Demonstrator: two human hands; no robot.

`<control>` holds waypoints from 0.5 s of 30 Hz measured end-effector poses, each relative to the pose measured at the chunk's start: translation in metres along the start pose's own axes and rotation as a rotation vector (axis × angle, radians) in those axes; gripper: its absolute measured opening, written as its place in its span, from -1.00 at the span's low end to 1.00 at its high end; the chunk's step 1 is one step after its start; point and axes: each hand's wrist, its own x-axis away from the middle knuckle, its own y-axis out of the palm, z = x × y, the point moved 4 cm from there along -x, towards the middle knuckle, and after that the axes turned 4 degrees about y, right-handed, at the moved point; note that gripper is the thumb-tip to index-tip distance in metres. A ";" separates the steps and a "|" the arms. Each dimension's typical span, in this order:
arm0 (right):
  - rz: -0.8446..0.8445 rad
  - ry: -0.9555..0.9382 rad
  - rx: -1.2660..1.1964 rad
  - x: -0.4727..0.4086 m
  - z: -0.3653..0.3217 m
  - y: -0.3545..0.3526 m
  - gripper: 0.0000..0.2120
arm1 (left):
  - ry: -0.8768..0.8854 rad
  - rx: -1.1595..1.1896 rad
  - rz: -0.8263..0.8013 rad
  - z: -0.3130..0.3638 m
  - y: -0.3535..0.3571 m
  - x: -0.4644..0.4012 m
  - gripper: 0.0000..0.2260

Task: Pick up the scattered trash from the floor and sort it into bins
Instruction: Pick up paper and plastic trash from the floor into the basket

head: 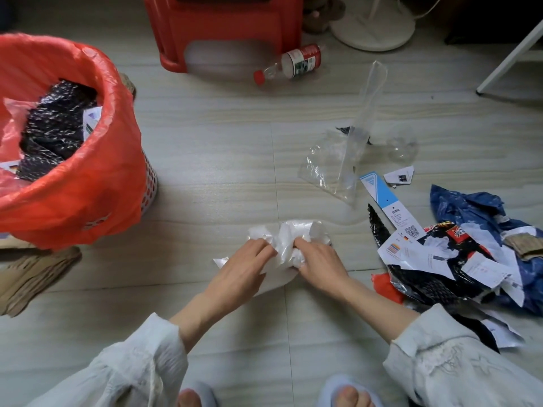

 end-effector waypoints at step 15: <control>-0.253 0.111 -0.873 0.011 -0.037 0.002 -0.75 | -0.261 0.282 -0.032 -0.022 0.000 0.007 -0.29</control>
